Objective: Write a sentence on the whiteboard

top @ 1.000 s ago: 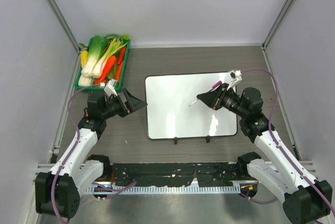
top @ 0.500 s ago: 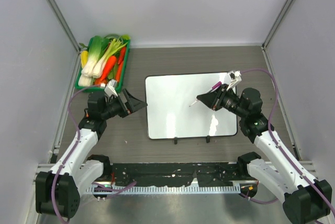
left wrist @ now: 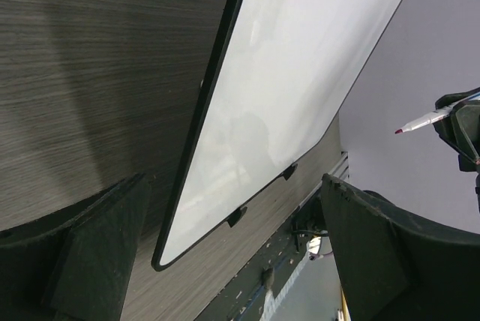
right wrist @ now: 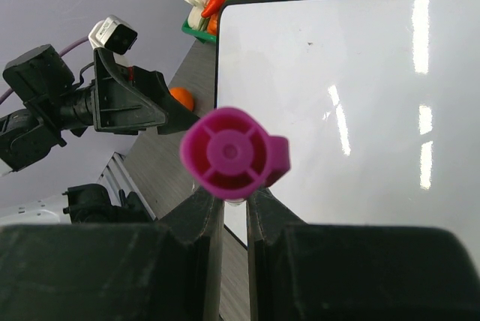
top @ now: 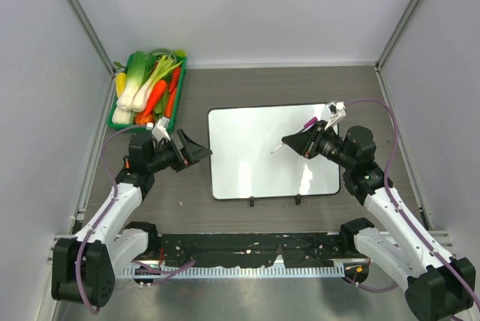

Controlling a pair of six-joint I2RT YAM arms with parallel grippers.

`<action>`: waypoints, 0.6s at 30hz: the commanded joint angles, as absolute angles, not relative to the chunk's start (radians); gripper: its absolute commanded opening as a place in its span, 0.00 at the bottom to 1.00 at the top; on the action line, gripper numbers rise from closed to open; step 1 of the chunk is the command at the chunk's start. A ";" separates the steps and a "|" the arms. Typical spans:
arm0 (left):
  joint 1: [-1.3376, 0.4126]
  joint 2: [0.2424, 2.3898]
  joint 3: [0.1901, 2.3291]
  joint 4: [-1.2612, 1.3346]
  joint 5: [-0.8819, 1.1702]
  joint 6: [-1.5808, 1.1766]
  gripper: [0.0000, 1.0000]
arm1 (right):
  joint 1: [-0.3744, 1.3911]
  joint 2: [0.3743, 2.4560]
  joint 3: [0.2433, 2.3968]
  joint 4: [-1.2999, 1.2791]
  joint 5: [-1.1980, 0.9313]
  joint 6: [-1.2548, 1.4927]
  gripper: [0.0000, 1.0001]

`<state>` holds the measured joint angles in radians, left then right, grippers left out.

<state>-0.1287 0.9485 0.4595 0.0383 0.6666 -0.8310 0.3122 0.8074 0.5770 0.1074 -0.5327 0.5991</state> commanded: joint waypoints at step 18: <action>-0.127 1.107 0.439 0.228 0.733 -0.854 0.98 | 0.311 0.856 0.584 0.196 -0.557 0.623 0.01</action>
